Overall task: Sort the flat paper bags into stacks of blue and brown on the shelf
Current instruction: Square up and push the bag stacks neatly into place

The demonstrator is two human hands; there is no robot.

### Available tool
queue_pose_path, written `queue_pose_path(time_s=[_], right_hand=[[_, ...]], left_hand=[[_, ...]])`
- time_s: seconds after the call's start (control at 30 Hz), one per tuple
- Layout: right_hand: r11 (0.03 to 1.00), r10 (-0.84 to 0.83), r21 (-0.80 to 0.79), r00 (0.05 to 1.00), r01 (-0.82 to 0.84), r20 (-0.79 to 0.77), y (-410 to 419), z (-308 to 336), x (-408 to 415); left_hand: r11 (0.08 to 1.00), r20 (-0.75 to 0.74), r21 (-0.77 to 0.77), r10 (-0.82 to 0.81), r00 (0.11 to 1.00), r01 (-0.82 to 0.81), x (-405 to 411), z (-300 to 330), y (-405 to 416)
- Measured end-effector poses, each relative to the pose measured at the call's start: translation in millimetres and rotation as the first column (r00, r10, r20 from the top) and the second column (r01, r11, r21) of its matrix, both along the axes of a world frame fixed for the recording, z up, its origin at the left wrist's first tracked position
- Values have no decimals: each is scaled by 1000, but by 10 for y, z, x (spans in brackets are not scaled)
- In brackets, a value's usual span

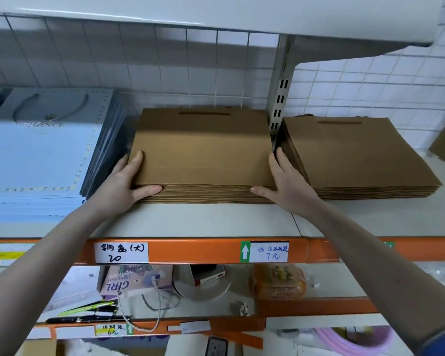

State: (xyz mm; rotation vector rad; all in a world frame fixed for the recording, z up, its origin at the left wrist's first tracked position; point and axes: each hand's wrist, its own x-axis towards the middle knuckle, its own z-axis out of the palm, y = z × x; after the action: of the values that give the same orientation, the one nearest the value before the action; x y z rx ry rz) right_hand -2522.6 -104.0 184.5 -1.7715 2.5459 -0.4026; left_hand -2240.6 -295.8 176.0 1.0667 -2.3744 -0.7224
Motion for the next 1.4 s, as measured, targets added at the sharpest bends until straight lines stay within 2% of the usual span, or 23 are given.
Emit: queue_pose_path(time_s=[0.1,0.2,0.43,0.57,0.7,0.8,0.97,1.17,1.27,1.4], right_hand=[[997,75,17,961,-73,-268,19,27,17],[982,190,92,887,-166,-422,7,32,36],[948,314,214,783,-234,-537,-124,67,10],[937,338,269,784,-225,-521,-227,120,-84],[925,363,282,815,-255,-452,-308,129,-147],[928,358,268,824,-261,-439,-307,125,-146],[918,376,314,782,-241,-497,-275,211,-24],[905,422,279,766,-322,-484,-379,238,280],[903,428,247,768,-350,-477,-491,244,424],[896,442,273,770,-351,-460,-593,278,446]], left_hand=[[1000,45,-2,-17,999,17,3,29,43],[999,134,0,-42,990,42,11,41,56],[991,305,-125,-8,952,48,-2,31,-86],[983,360,-181,29,933,39,-15,55,-164],[979,382,-200,55,923,25,-33,89,-184],[962,384,-273,78,920,32,-27,98,-159],[945,417,-322,93,904,51,-29,156,-94],[932,425,-351,77,902,86,-16,163,-71],[934,450,-339,59,891,109,0,178,-72],[953,515,-240,-37,856,186,51,281,-129]])
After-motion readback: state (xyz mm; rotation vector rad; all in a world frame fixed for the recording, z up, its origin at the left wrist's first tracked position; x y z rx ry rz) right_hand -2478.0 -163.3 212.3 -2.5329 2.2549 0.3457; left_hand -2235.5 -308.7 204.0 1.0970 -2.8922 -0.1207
